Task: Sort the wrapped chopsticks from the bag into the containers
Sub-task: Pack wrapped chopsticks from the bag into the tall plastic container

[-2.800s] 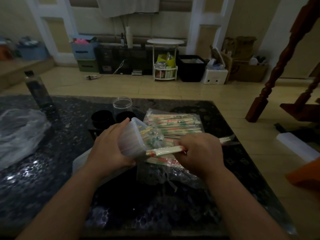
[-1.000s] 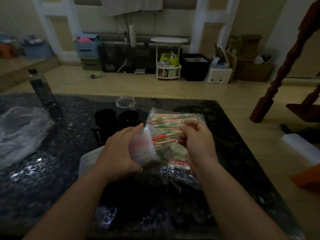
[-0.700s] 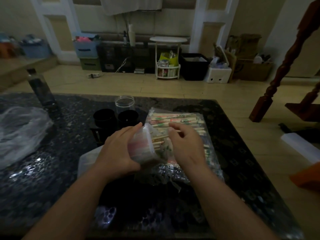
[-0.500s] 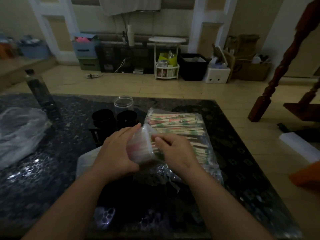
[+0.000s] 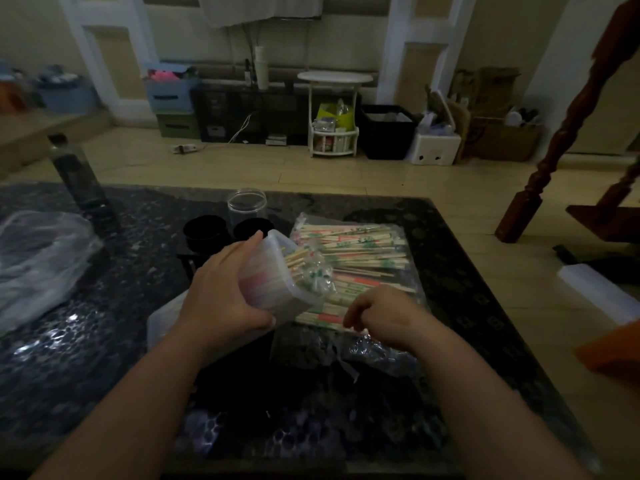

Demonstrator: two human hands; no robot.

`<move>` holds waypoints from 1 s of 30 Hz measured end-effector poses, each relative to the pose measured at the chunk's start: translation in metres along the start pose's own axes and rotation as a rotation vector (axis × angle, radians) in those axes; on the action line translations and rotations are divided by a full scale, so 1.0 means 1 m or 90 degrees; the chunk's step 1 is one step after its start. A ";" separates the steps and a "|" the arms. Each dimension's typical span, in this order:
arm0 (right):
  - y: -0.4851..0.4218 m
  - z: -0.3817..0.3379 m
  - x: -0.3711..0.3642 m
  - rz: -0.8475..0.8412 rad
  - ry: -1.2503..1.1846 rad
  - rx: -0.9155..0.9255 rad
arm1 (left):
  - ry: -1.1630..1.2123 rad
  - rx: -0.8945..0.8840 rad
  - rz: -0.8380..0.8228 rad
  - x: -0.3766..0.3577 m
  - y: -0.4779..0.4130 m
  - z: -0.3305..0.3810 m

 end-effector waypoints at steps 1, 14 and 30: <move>0.000 0.003 -0.008 -0.030 0.032 -0.012 | -0.002 0.002 0.000 0.000 0.000 0.000; -0.017 0.046 -0.058 -0.137 0.191 -0.081 | 0.001 0.006 -0.010 -0.002 0.002 0.000; -0.034 0.064 -0.047 0.038 0.257 -0.133 | 0.008 0.015 -0.020 -0.004 0.002 0.000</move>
Point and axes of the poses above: each hand's wrist, its own y-axis away from the middle knuckle, its own x-axis out of the back of the hand, z = x × y, the point moved 10 cm from there along -y, towards the middle knuckle
